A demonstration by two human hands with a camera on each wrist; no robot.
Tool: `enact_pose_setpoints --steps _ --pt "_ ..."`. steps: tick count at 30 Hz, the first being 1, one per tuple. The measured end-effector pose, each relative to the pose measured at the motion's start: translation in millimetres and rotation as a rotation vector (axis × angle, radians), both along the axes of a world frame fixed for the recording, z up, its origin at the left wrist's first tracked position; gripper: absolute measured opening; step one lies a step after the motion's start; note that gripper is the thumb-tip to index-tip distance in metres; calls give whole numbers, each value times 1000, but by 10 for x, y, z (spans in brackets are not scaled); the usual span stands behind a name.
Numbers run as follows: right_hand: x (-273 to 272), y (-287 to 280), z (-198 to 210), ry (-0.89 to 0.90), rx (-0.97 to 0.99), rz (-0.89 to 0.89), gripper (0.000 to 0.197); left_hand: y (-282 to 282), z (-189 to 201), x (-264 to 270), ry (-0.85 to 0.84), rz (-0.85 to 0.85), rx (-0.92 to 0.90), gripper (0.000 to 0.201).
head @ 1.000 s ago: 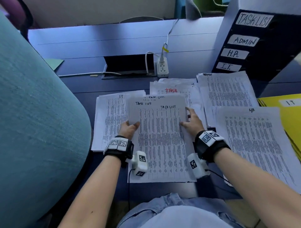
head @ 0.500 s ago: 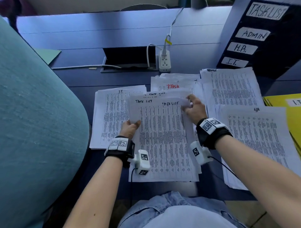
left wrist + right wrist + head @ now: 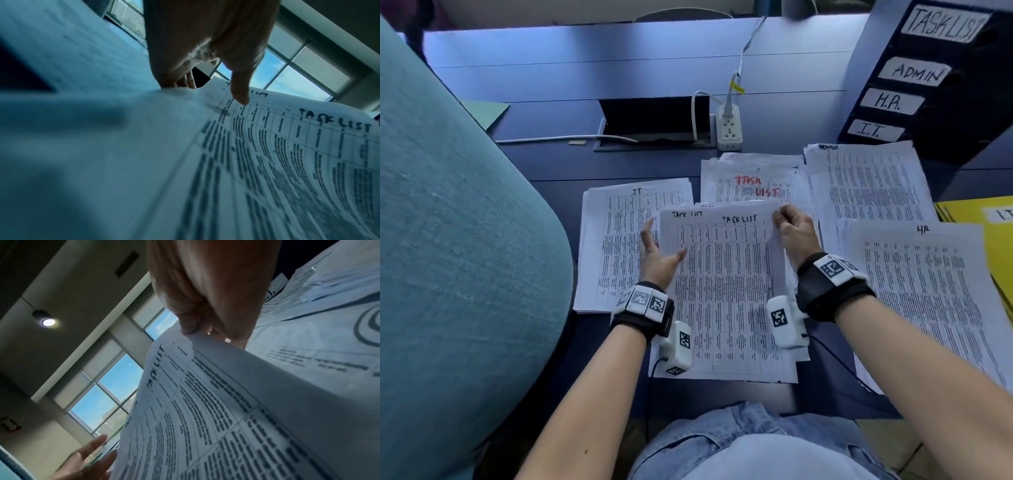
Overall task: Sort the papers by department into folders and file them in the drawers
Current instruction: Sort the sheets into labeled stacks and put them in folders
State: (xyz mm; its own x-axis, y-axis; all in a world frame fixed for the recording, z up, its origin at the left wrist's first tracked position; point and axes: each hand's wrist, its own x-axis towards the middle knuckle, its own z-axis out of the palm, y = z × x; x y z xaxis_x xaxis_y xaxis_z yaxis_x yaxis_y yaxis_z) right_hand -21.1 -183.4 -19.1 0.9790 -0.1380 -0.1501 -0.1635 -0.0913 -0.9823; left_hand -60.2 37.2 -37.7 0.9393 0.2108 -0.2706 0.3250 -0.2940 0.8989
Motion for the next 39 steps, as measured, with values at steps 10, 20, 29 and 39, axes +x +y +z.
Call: enact_pose_setpoints --steps 10,20,29,39 --pt "8 18 -13 88 201 -38 26 142 118 266 -117 83 159 32" --pt "-56 199 86 -167 -965 241 62 43 225 270 -98 -9 -451 6" --pt "-29 365 70 -363 -1048 540 74 41 228 240 -46 -34 -525 10" --pt "-52 366 43 -336 -1045 535 19 54 187 218 -56 18 -489 15"
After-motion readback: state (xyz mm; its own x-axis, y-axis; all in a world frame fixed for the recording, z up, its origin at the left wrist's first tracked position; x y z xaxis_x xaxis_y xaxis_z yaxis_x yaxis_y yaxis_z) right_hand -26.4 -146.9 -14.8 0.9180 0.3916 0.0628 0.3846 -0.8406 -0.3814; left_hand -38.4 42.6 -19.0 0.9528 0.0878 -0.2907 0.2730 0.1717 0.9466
